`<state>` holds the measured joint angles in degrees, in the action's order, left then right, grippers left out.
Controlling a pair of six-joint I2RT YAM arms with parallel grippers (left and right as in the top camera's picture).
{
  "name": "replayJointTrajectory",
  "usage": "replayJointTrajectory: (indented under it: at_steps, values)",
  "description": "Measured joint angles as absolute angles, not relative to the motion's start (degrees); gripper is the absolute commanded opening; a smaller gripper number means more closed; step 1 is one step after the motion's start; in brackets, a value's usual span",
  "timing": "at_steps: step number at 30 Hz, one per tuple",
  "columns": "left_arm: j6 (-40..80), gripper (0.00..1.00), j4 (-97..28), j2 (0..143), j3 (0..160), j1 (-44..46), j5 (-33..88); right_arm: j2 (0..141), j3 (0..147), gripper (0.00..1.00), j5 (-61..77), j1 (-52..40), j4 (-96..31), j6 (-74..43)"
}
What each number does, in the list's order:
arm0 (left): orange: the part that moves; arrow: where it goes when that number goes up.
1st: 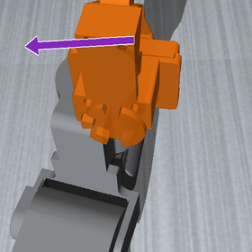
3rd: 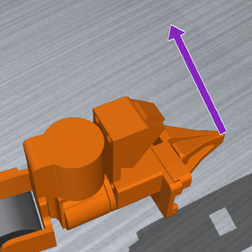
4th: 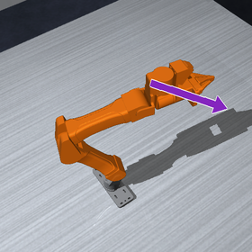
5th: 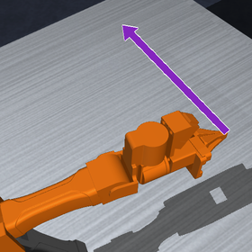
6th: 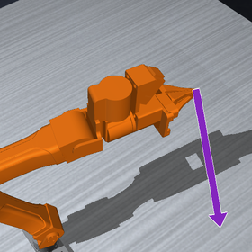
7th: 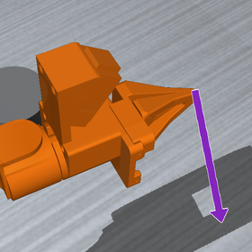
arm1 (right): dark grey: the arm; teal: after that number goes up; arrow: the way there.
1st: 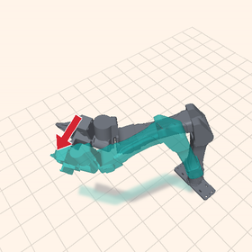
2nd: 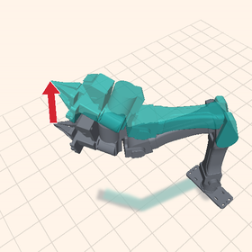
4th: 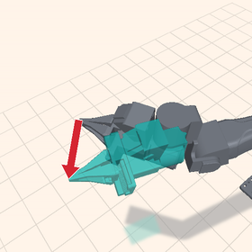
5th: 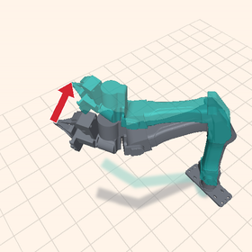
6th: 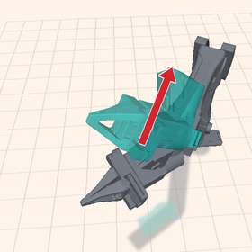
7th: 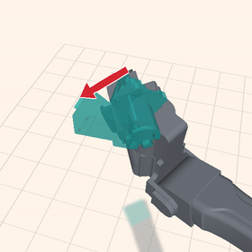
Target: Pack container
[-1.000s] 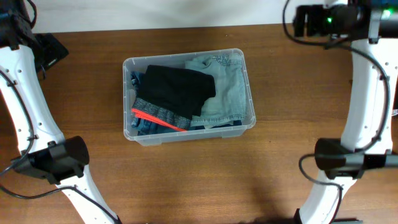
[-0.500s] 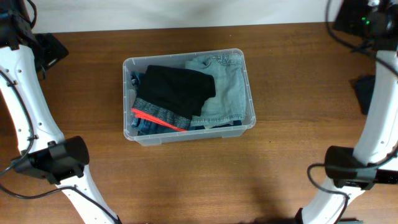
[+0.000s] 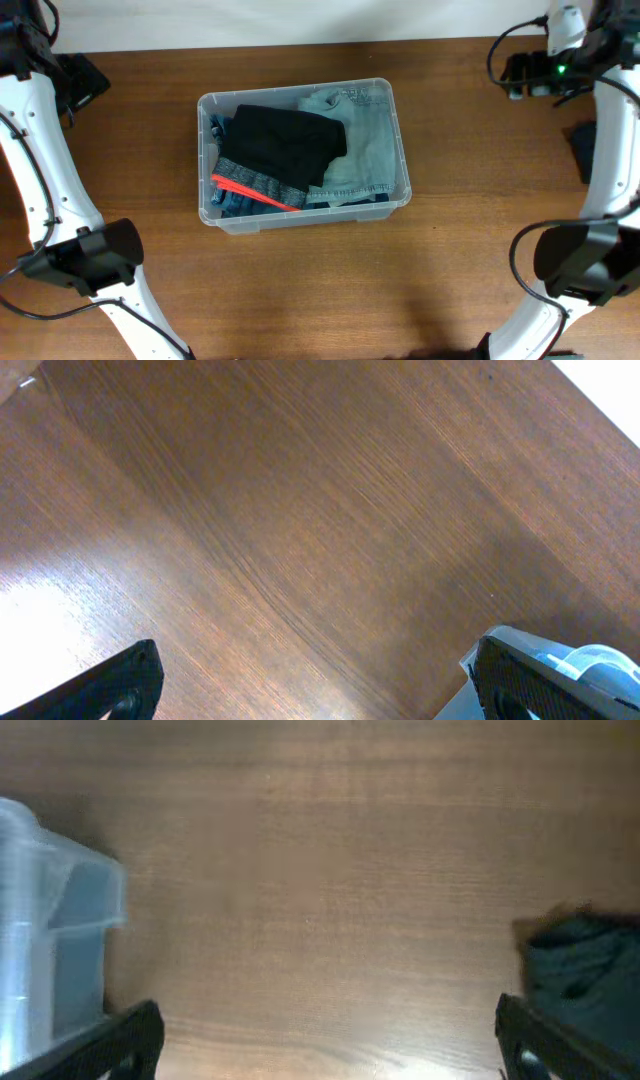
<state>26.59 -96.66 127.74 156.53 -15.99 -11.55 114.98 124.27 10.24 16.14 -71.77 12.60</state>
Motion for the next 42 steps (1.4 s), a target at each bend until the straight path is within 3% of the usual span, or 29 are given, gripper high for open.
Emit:
replayJointTrajectory:
  at_steps: [6, 12, 20, 28, 42]
  values:
    - [26.59, 0.99, -96.64, 127.74, 156.53, -15.99, -11.55, 115.57, 118.1, 0.99, 9.5, 25.1, -68.77, -5.87]
    - [26.61, 1.0, -96.64, 127.74, 156.53, -15.99, -11.55, 115.57, 115.79, 0.99, 16.71, 39.86, -69.04, -14.37]
    - [26.59, 0.99, -96.66, 127.74, 156.53, -15.99, -11.55, 115.57, 109.4, 0.99, 26.15, 50.39, -64.99, -16.78]
    - [26.59, 0.99, -96.66, 127.74, 156.53, -15.99, -11.55, 115.57, 95.35, 0.99, 36.16, 57.82, -49.6, -17.72]
    - [26.59, 0.99, -96.66, 127.74, 156.53, -15.99, -11.55, 117.32, 88.27, 0.98, 39.35, 58.7, -37.15, -17.8]
